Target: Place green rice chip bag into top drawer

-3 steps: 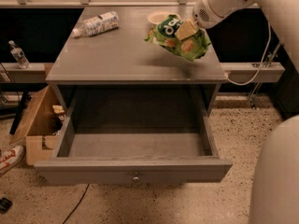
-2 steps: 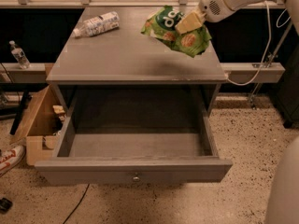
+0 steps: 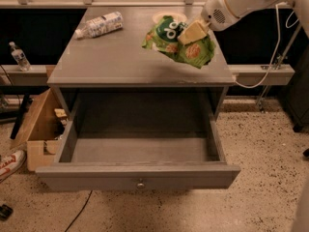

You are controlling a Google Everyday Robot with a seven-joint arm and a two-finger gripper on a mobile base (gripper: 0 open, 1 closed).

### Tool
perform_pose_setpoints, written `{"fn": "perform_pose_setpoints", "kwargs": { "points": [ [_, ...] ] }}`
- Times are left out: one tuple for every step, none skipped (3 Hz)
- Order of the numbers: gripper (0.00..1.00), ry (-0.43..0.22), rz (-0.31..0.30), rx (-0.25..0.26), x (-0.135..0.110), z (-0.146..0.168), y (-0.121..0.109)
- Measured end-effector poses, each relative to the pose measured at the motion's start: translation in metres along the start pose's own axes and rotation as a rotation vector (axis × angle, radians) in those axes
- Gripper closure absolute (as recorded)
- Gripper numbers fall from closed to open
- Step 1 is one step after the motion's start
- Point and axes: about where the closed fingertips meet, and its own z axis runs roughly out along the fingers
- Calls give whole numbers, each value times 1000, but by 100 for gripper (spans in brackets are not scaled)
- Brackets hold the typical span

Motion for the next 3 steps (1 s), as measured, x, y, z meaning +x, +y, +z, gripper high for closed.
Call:
{"fn": "perform_pose_setpoints", "kwargs": {
  "points": [
    [100, 15, -56, -39, 5, -16, 52],
    [100, 75, -80, -127, 36, -16, 110],
    [100, 113, -27, -172, 75, -4, 148]
  ]
}}
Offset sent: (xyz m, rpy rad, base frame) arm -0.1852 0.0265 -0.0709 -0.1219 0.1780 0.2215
